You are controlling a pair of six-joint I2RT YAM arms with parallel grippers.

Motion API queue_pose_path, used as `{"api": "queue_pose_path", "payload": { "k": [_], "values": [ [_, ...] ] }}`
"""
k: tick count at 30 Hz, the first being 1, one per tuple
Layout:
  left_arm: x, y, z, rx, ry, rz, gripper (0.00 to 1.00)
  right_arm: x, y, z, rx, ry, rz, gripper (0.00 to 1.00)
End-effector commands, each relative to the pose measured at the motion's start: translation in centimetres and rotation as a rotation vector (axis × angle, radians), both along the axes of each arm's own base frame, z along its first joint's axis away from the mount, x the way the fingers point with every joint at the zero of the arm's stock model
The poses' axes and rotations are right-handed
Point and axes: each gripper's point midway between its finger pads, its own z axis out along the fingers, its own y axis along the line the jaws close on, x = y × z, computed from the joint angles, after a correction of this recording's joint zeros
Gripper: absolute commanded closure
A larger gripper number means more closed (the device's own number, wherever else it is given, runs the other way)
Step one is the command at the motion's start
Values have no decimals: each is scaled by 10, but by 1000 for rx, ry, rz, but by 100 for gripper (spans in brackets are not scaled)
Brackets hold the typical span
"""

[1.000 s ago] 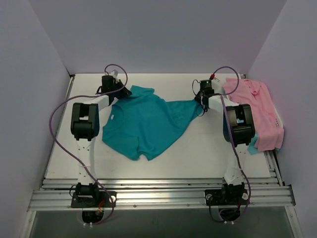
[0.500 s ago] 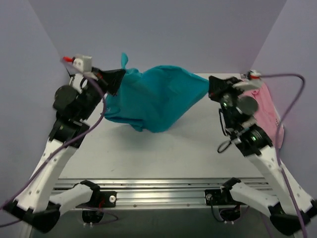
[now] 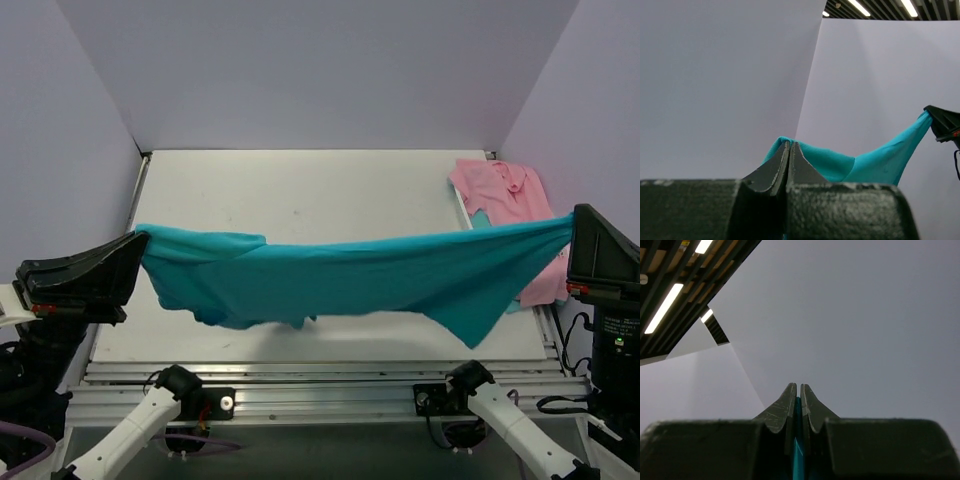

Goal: Fold and stack the t-shirts
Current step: Flatten out the tshirt

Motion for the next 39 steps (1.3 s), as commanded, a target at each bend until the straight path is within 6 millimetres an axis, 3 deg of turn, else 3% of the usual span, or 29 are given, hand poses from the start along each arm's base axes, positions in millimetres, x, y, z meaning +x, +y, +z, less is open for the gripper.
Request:
{"api": "queue_pose_path", "payload": {
  "k": [1,3,6,7,8,9,10,11,12,13,14,15,16,17,18,19,20,21,22,23,24,25,26,29,33,34,35,37,39],
  "values": [
    [9,-5,-12,51,43,14,98,17,17,6,-63,8,-3,100],
    [23,-5,-18,55,71,51,98,29,13,6,-46,41,-43,100],
    [55,-14,-36,75,122,97,98,74,20,-16,-49,169,-75,100],
    [66,-15,-38,74,128,118,98,99,27,-31,-63,235,-82,100],
    [92,-25,-58,104,187,142,98,113,30,-43,-69,274,-91,100],
    [106,-29,-67,126,205,166,98,132,29,-58,-66,325,-123,100],
    [121,-34,-72,132,209,187,98,168,38,-92,-93,419,-144,100],
    [158,-46,-104,181,289,228,98,186,41,-111,-107,467,-163,100],
    [177,-52,-118,224,302,262,98,207,45,-133,-124,522,-181,100],
    [196,-58,-119,221,279,287,98,243,50,-177,-150,625,-222,100],
    [237,-74,-158,303,355,300,98,260,52,-198,-163,669,-243,100],
    [257,-81,-177,341,380,296,98,277,55,-221,-182,716,-261,100],
    [279,-86,-188,346,384,289,98,305,60,-263,-215,802,-294,100],
    [323,-85,-239,394,487,302,98,318,63,-281,-226,830,-304,100],
    [339,-92,-257,392,511,254,98,333,66,-295,-227,836,-314,100],
    [362,-91,-266,369,494,258,98,354,71,-338,-260,915,-331,100],
    [399,-83,-328,399,609,267,98,367,73,-351,-265,927,-343,100],
    [419,-86,-328,370,605,241,98,379,76,-364,-270,939,-353,100],
    [440,-84,-342,353,616,240,98,396,79,-409,-308,1019,-372,100],
    [464,-76,-392,342,714,239,98,412,80,-406,-287,1009,-390,100],
    [477,-75,-401,327,722,234,98,424,84,-416,-292,1012,-388,100],
    [500,-76,-414,310,721,234,98,436,89,-452,-326,1065,-391,100],
    [510,-75,-418,296,729,231,98,450,92,-444,-311,1044,-401,100],
    [538,-68,-422,288,724,272,98,467,92,-461,-320,1042,-429,100],
    [556,-57,-410,266,681,314,98,482,78,-445,-277,985,-496,100],
    [561,-51,-415,265,703,349,98,489,75,-437,-272,968,-503,100],
    [570,-51,-401,267,677,357,98,494,73,-435,-275,965,-509,100],
    [577,-49,-414,301,718,358,98,508,69,-430,-282,974,-524,100],
    [585,-38,-408,303,707,423,98,516,67,-433,-281,980,-530,100]
  ]
}}
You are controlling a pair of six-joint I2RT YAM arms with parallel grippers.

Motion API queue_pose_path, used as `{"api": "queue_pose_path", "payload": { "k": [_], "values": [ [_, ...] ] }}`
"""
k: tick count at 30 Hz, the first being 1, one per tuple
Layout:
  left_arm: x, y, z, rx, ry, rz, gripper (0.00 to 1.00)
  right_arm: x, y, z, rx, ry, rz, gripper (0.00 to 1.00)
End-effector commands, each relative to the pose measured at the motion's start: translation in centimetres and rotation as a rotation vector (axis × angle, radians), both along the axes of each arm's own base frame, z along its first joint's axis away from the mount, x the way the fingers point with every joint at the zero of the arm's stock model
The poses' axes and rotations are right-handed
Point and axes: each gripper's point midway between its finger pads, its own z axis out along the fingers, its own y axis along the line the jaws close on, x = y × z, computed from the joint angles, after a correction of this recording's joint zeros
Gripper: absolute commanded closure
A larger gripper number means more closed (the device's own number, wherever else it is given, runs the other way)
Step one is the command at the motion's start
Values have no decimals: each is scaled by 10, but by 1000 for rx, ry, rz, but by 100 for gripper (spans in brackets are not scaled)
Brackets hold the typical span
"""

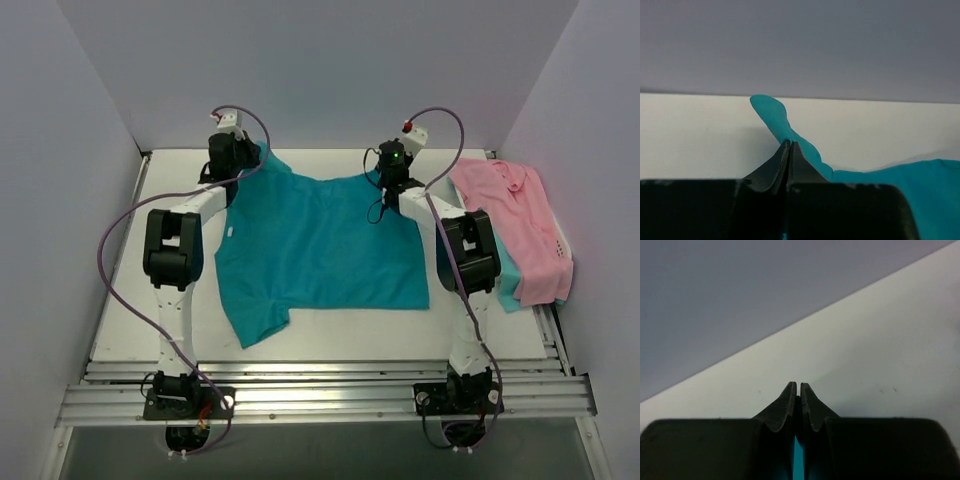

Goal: Fold and stack the t-shirts
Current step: Flatten out the tshirt

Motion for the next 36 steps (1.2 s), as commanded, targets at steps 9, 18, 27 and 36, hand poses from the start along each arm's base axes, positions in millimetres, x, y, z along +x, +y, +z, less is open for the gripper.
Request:
{"api": "queue_pose_path", "payload": {
  "k": [9,18,27,36],
  "values": [
    [33,46,-2,101,99,185,6,47,-16,6,-69,9,-40,0],
    [6,81,14,101,68,346,6,1,-28,15,-10,1,-70,0],
    [-103,75,22,-10,89,361,6,-35,-29,10,61,-21,-49,0],
    [-155,15,-50,-35,255,216,0,12,-11,-21,47,52,-14,4]
  ]
}}
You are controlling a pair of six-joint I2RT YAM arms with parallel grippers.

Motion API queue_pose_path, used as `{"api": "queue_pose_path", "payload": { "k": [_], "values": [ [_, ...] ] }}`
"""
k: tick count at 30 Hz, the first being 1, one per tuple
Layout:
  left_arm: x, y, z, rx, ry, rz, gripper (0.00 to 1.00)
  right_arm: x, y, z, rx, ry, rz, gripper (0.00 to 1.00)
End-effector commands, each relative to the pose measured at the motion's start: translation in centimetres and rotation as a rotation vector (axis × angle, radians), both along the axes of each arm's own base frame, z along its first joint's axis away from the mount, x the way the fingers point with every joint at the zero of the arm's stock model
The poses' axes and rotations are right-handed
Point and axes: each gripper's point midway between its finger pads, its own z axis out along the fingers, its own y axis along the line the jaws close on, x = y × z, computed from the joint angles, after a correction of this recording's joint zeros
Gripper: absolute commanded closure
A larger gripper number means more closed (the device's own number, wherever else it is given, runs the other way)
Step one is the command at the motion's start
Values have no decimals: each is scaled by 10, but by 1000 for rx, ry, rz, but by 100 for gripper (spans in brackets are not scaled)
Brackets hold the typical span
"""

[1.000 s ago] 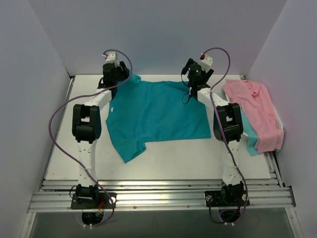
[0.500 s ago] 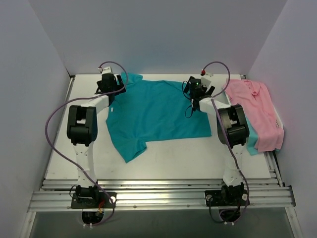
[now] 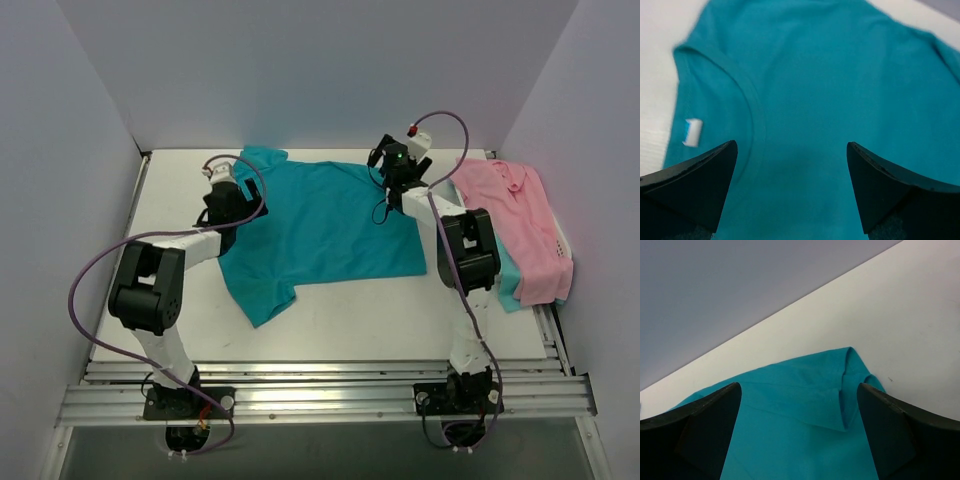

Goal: Fold and stack the t-shirts
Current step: Flatten out the tshirt

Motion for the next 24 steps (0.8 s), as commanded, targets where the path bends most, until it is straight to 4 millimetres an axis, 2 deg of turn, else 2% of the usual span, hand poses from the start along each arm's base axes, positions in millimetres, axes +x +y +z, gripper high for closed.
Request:
{"api": "queue_pose_path", "payload": {
  "k": [1,3,5,6,9,10,19,24],
  "values": [
    [-11,-22,-17,-36,10,-40,0,16,2,-19,-7,53,6,5],
    [-9,-21,-26,-19,13,-37,0,29,6,-27,2,61,16,9],
    [-3,-20,-30,-9,24,-32,0,32,8,-41,8,88,19,10],
    [-2,-20,-39,-4,46,-32,0,35,8,-39,12,84,16,12],
    [4,-26,-45,-20,56,-52,0,34,4,-47,10,108,-12,14],
    [5,-26,-45,-28,56,-57,5,32,2,-50,6,120,-19,14],
    [10,-26,-45,-46,56,-73,6,22,-5,-62,2,155,-48,20],
    [8,-25,-45,-50,55,-77,6,24,-4,-81,9,182,-41,27]
  ]
}}
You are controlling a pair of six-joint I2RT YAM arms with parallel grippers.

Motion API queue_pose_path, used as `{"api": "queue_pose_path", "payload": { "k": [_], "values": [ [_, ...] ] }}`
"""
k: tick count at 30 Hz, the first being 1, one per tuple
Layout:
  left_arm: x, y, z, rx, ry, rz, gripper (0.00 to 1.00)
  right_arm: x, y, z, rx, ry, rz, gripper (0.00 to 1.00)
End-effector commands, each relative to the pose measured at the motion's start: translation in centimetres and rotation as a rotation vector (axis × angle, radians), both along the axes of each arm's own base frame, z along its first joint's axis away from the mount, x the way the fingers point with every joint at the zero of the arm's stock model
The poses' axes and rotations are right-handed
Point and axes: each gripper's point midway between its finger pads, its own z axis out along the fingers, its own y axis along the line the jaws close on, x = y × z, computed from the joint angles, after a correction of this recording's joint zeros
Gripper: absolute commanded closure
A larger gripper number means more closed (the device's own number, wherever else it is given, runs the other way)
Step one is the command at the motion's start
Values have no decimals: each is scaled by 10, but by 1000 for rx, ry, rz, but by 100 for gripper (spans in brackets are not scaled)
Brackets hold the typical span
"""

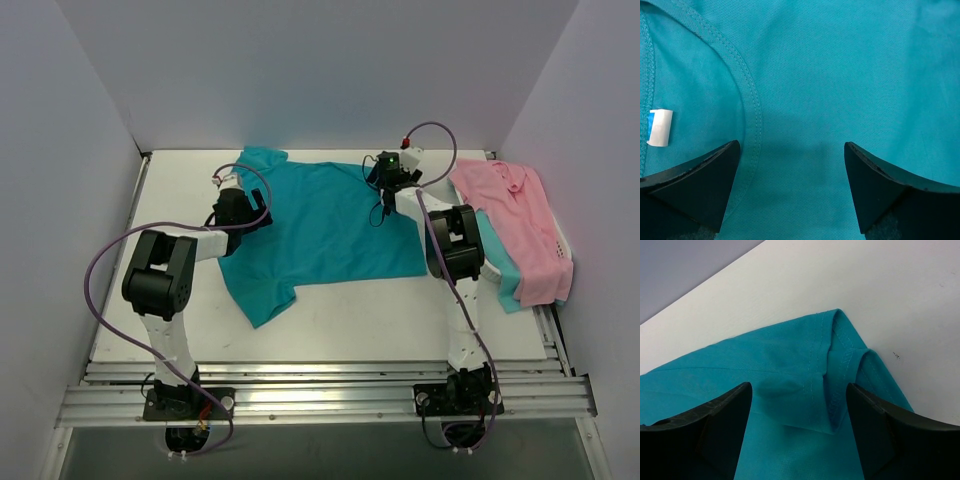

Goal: Fold and stack the t-shirts
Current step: Flatten out the tshirt

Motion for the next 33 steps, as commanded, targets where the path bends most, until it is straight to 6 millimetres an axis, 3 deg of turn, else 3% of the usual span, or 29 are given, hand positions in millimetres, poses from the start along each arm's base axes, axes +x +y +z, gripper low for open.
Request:
{"api": "queue_pose_path", "payload": {
  "k": [1,10,13,15,17,24,29,33],
  "values": [
    [14,-2,20,-34,-70,-4,6,7,-6,6,5,-20,-28,29],
    [14,-2,18,-39,-65,-10,7,11,2,-10,19,-3,4,51],
    [14,-3,18,-45,-66,-14,7,12,4,-12,21,-3,16,66],
    [14,-4,17,-49,-65,-17,7,13,5,-13,24,-2,21,87],
    [14,-5,15,-52,-61,-21,8,12,5,-13,22,-1,20,100],
    [14,-9,14,-66,-58,-40,9,8,1,2,6,-8,6,100],
    [15,-10,12,-77,-52,-53,10,9,-3,32,-10,-53,-3,100],
    [17,-10,11,-84,-50,-63,11,22,-5,53,-31,-96,-9,100]
  ]
}}
